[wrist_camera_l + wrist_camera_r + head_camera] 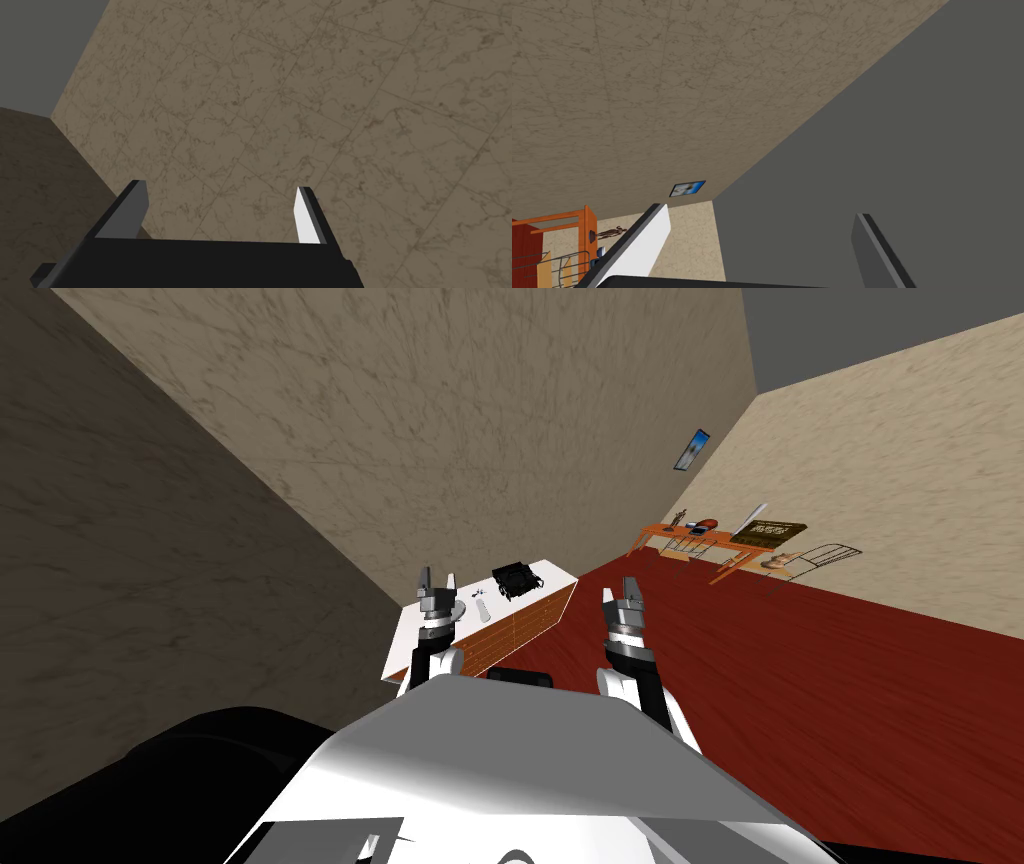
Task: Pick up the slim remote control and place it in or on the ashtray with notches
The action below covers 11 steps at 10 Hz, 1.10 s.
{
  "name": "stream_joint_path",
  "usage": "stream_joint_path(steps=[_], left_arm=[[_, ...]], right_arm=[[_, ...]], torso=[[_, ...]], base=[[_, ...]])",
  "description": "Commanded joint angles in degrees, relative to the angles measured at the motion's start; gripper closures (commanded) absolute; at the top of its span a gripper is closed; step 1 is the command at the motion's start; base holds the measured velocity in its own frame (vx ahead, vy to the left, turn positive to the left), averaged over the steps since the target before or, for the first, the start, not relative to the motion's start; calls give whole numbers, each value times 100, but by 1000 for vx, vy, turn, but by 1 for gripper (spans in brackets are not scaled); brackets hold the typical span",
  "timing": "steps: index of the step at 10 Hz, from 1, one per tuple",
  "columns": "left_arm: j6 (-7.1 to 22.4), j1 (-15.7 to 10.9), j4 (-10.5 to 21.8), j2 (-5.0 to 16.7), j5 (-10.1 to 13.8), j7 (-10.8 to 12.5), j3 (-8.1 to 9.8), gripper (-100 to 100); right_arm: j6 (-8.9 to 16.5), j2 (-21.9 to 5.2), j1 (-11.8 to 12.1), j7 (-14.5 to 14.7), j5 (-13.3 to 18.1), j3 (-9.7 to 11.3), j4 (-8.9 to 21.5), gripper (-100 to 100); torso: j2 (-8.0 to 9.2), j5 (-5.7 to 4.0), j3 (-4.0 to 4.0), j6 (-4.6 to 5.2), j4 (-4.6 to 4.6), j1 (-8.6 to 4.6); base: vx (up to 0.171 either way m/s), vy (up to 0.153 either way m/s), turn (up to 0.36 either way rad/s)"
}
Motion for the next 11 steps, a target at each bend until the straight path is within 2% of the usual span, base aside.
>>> stream_joint_path(steps=[1, 4, 8, 9, 10, 11], left_arm=[[78, 5, 30, 244, 41, -56, 16, -100], [382, 21, 138, 752, 208, -287, 71, -100], [1003, 59, 336, 1325, 595, -842, 199, -100], [1071, 59, 336, 1325, 595, -842, 199, -100], [1274, 72, 390, 1451, 715, -1018, 238, -100], [1282, 72, 390, 1451, 715, -1018, 238, -100]], right_arm=[[0, 0, 0, 0, 0, 0, 0, 0], [0, 0, 0, 0, 0, 0, 0, 0], [0, 0, 0, 0, 0, 0, 0, 0], [0, 0, 0, 0, 0, 0, 0, 0], [0, 0, 0, 0, 0, 0, 0, 0], [0, 0, 0, 0, 0, 0, 0, 0]], torso=[[0, 0, 0, 0, 0, 0], [-1, 0, 0, 0, 0, 1], [0, 1, 0, 1, 0, 2], [1, 1, 1, 1, 0, 3], [1, 1, 0, 0, 0, 3], [1, 1, 0, 0, 0, 3]], base=[[1, -2, -22], [2, -3, -53], [-1, -1, -81], [-3, 3, -32], [-3, 2, -68], [-3, 3, -30]])
